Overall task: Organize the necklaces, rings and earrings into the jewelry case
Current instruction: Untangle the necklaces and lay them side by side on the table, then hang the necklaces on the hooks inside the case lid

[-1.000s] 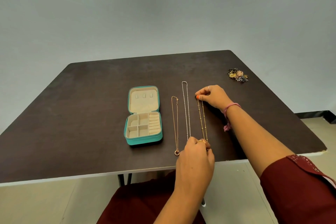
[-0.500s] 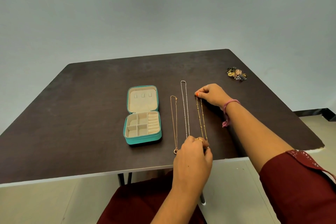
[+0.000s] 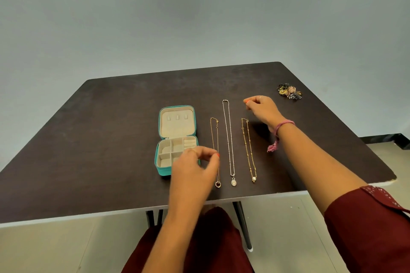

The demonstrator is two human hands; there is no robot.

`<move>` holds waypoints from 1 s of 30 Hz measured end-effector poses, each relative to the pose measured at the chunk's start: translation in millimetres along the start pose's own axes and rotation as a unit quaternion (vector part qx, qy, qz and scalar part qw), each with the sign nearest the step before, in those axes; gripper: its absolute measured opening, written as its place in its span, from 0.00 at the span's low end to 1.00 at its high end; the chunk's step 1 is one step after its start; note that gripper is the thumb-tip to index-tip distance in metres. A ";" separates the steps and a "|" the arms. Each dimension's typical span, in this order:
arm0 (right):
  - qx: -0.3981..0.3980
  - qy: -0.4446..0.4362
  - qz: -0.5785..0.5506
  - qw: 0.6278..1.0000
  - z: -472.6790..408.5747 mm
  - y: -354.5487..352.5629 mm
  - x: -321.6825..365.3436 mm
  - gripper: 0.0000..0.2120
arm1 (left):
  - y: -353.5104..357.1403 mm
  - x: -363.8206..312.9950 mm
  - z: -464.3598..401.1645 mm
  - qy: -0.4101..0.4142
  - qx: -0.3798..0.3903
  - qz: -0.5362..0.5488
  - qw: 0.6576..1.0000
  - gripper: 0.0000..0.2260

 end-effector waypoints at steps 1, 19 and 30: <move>0.003 -0.020 0.011 1.000 0.4 2.9 6.3 0.10 | -8.8 2.3 -3.5 -0.009 -0.018 0.020 1.000 0.06; 0.111 -0.048 0.338 0.933 -5.9 67.2 34.1 0.12 | -25.9 34.2 -22.4 -0.068 -0.036 0.148 0.986 0.04; 0.109 -0.125 0.437 0.884 -4.8 83.9 41.4 0.11 | -28.3 38.6 -25.9 -0.079 -0.035 0.181 0.980 0.04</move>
Point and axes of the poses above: each hand's wrist, its own z-axis away from the middle knuckle, its own y-axis out of the palm, x = y × z, the point moved 6 cm from there along -z, towards the middle knuckle, and after that the axes turned 6 degrees about -y, right-handed, at the moved point
